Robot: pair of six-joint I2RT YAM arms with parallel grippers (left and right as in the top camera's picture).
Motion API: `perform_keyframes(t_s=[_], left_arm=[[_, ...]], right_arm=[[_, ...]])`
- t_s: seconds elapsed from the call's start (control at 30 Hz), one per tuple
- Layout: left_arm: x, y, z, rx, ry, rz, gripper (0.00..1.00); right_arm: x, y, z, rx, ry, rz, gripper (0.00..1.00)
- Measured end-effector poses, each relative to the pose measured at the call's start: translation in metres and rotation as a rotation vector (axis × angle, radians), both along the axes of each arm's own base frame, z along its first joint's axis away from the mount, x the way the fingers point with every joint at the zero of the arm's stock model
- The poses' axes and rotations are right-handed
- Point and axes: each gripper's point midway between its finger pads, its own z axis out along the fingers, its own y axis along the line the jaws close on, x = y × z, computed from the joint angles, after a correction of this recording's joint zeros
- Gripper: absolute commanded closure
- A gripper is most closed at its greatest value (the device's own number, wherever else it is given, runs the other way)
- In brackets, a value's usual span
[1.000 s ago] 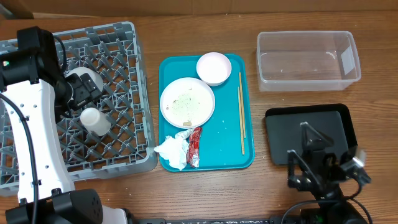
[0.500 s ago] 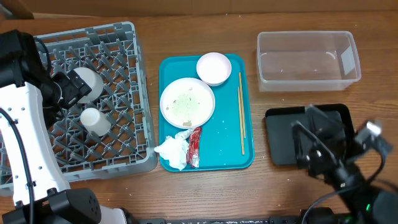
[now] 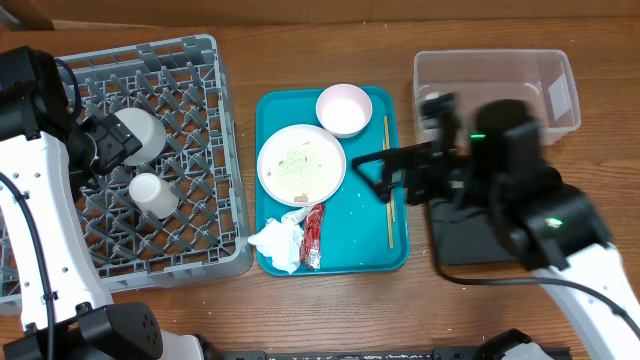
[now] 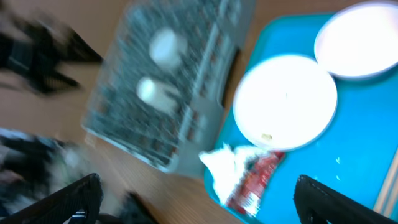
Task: Sort waste into correct bins and load items into the dishwasher
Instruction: 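Reach the right gripper to the tray and grasp the red wrapper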
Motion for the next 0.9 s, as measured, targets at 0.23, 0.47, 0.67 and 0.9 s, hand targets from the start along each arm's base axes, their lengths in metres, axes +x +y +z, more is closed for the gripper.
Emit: perform_keyframes(t_s=[0.23, 0.47, 0.67, 0.9], left_arm=[[-0.001, 0.006, 0.001, 0.032, 0.006, 0.007, 0.0], [-0.001, 0.007, 0.001, 0.037, 0.006, 0.009, 0.0], [-0.001, 0.007, 0.001, 0.04, 0.007, 0.009, 0.0], [-0.001, 0.008, 0.001, 0.043, 0.008, 0.01, 0.0]], right_arm=[[-0.027, 0.057, -0.066, -0.244, 0.036, 0.139, 0.0], [-0.041, 0.077, -0.111, -0.32, 0.153, 0.228, 0.0], [-0.046, 0.083, -0.136, -0.345, 0.235, 0.261, 0.02], [-0.029, 0.072, -0.184, -0.455, 0.38, 0.052, 0.43]])
